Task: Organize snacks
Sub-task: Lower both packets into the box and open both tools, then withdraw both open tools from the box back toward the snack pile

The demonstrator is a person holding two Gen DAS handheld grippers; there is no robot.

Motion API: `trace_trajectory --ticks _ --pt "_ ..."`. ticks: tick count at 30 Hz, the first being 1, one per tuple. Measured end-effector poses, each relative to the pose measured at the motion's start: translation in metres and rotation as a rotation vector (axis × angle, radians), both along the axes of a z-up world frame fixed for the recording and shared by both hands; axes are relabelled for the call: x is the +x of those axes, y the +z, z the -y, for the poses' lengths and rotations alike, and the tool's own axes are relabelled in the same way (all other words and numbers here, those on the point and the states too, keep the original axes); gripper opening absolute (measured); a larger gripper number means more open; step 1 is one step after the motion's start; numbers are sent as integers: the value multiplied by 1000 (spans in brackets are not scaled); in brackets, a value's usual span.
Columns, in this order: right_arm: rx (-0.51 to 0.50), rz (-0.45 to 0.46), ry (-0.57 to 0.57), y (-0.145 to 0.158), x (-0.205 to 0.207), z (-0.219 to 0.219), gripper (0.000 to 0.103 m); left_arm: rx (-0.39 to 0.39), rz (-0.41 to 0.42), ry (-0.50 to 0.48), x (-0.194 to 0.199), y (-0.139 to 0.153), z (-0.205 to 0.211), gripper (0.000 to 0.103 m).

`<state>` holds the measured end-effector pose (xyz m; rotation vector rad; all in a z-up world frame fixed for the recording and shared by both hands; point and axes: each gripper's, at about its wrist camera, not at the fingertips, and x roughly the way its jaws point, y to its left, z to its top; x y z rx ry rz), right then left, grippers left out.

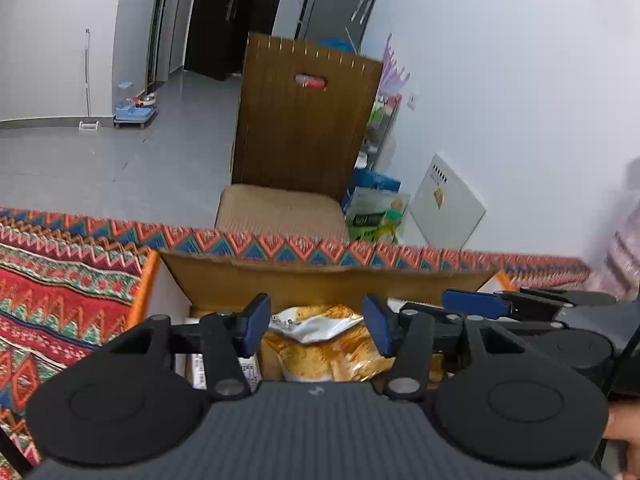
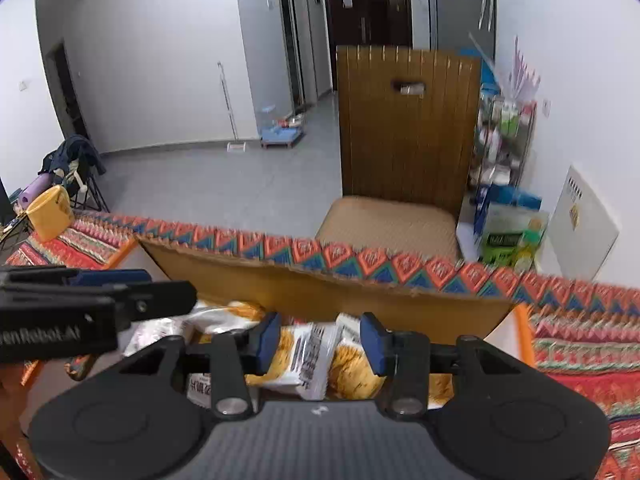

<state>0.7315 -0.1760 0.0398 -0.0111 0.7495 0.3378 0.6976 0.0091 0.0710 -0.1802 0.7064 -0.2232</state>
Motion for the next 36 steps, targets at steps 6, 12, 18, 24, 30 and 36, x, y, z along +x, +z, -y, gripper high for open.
trace_trajectory --ticks 6,12,18,24,30,36 --pt "-12 65 24 48 -36 8 54 -18 63 -9 -45 48 -10 72" --pt "-30 87 32 95 -89 28 85 29 116 23 -114 84 -8 96" --pt "-10 142 20 132 -178 62 98 29 191 3 -211 113 -5 103" --pt "6 219 42 152 -279 88 103 52 273 -30 -311 127 -5 103" --pt "33 292 46 149 -379 102 103 61 372 -33 -405 129 -2 103" --pt "105 326 53 126 -472 111 103 36 402 -13 -486 106 0 103"
